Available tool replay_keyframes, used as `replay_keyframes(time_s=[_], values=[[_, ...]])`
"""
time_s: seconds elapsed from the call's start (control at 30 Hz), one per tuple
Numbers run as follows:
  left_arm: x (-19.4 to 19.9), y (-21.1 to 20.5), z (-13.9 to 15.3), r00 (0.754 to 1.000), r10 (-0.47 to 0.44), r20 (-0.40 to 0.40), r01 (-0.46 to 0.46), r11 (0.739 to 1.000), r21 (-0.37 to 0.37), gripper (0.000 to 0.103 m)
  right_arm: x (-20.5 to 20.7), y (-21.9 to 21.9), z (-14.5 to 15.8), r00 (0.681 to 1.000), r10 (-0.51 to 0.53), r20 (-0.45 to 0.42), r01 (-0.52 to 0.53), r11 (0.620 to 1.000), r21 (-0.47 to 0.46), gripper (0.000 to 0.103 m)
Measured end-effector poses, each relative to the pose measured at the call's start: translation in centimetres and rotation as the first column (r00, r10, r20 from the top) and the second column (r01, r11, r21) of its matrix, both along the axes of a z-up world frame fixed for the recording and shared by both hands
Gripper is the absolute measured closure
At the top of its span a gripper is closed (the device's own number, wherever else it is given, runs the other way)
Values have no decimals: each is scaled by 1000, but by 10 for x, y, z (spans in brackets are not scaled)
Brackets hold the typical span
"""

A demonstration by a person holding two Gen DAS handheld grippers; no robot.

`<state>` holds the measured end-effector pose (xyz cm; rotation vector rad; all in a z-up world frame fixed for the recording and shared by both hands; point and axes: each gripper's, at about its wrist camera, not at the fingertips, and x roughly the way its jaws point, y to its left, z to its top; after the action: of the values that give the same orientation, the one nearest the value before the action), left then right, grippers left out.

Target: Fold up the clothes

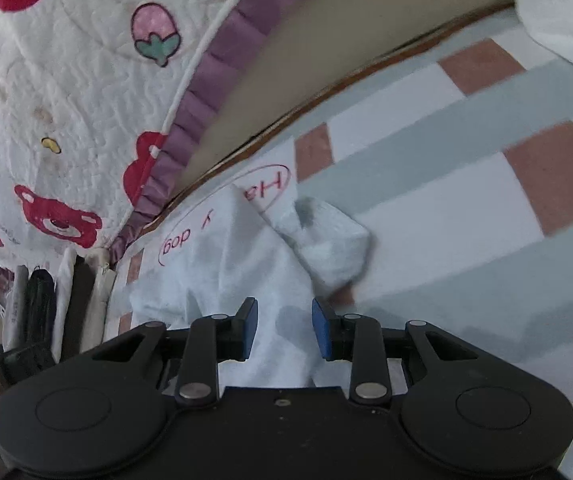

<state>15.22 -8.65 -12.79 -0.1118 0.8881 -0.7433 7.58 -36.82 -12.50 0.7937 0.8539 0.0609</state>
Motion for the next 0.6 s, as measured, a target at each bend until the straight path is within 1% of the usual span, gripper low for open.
replay_keyframes(time_s=[0.03,0.1,0.13,0.2,0.23,0.27,0.33,0.43,0.5,0.53,0.57,0.6], values=[[-1,13,10,999,34,-1,-34,998,-49,103,1,3,1,1000,9,2,-9,1000,-18,67],[-4,39,29,995,102,3,-100,985,-138,103,3,6,0,1000,24,7,-24,999,-29,66],[-7,51,39,992,127,25,-122,981,-151,103,2,6,-1,1000,28,8,-28,999,-25,64],[-12,65,47,989,136,56,-127,982,-142,103,2,5,-3,999,29,14,-29,999,-21,59],[-14,70,49,988,139,62,-129,982,-136,103,4,5,-4,1000,21,10,-21,999,-38,56],[-15,72,47,989,139,49,-132,983,-124,103,6,4,-6,1000,11,5,-11,998,-59,52],[-16,70,38,990,143,9,-141,985,-95,101,12,3,-10,1000,-8,-7,7,996,-85,49],[-13,65,26,990,131,-43,-135,987,-91,101,22,3,-20,999,-35,-31,32,996,-81,48],[-9,62,21,989,136,-52,-140,987,-81,101,23,7,-20,1000,-27,5,27,998,-57,59],[-8,61,20,988,143,-51,-146,987,-73,101,23,10,-20,999,-21,27,23,999,-44,81],[-7,62,18,988,148,-53,-152,986,-72,101,23,14,-17,999,-4,51,7,999,-44,95],[-6,64,17,987,151,-63,-156,984,-83,100,23,19,-13,997,17,73,-13,998,-58,95]])
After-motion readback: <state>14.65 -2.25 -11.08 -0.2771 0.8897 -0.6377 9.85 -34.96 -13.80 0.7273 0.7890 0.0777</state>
